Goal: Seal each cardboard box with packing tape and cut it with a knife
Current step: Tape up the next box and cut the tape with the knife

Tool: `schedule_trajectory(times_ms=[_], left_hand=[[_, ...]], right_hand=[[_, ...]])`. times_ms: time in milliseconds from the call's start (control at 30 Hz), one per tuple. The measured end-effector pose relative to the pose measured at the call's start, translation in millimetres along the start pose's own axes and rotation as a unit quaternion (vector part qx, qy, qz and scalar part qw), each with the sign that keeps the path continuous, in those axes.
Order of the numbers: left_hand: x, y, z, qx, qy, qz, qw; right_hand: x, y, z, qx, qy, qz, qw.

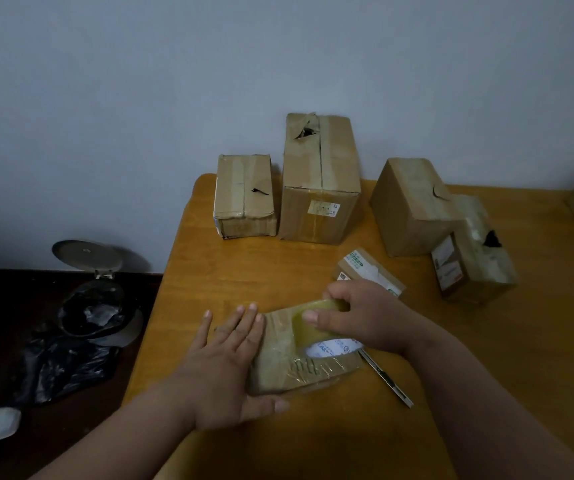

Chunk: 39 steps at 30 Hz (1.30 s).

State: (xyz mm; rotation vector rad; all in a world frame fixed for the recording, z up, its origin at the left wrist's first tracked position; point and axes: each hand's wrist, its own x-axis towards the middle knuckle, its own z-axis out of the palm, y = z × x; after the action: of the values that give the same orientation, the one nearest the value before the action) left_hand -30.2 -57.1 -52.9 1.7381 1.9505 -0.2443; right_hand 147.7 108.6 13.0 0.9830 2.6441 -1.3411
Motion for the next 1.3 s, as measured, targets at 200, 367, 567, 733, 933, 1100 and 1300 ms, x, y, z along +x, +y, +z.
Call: schedule_trajectory(times_ms=[200,367,567,733,933,1100,1300], left_hand=[[13.9,27.1,-49.8,-0.365,0.056,0.040,0.928],[26.2,36.3,-61.5,-0.470,-0.045,0.009,0.881],[34.8,30.7,-61.0,-0.415,-0.050,0.051,0.907],[38.5,28.1,-71.2,-0.403,-0.079,0.067,0.909],[37.7,29.8,-71.2,-0.407,-0.086,0.074,0.907],[37.1,34.0,-72.0,-0.392,-0.081,0.070,0.914],[37.8,40.1,-74.4,-0.386,-0.071,0.073,0.917]], right_hand=[[1.7,-5.3,0.6,0.070,-0.002,0.007,0.998],[-1.3,3.8,-2.6,0.087,0.013,0.017,0.996],[-6.7,8.1,-8.3,0.051,-0.003,-0.001,0.999],[-3.4,-10.4,-16.0,-0.120,-0.027,-0.030,0.992],[-5.1,-20.0,-16.5,-0.254,-0.019,-0.055,0.966],[-5.5,-20.0,-15.0,-0.292,-0.009,-0.064,0.954],[-5.4,-20.4,-19.3,-0.322,0.013,-0.067,0.944]])
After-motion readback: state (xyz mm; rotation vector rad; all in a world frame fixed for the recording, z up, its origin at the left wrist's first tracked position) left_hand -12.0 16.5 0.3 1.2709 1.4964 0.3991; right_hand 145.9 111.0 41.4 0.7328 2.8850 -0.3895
